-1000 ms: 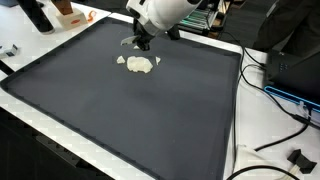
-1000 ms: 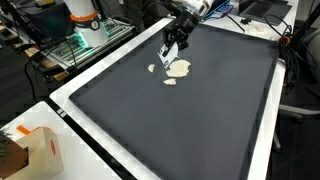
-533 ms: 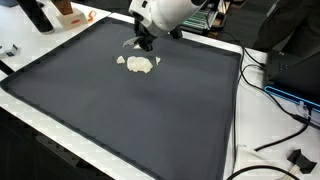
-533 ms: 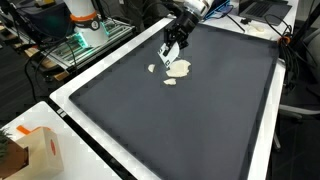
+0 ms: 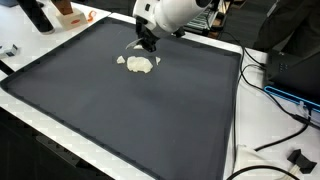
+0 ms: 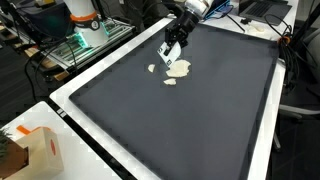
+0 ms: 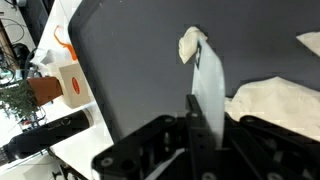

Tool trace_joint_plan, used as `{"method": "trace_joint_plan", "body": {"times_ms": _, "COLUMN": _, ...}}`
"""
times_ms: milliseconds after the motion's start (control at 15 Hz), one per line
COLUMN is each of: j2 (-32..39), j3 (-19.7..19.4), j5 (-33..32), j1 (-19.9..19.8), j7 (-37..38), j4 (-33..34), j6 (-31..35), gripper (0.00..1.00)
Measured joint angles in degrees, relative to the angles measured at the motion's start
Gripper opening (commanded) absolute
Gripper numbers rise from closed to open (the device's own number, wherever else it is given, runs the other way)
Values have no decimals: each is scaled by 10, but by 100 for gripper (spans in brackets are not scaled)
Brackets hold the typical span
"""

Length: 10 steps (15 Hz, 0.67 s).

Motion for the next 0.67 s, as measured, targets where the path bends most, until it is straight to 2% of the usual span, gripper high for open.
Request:
{"method": "trace_joint_plan", "body": {"times_ms": 267, "j2": -10, "j3": 1, "j5": 0, "j1": -2, "j7": -48, "j4": -4, "j6": 28, "gripper": 1}}
{"method": "trace_joint_plan", "body": {"times_ms": 667, "j2": -58, "j3": 3, "j5": 14, "j1": -16, "j7": -140, "j4": -35, "j6": 105, "gripper": 1}}
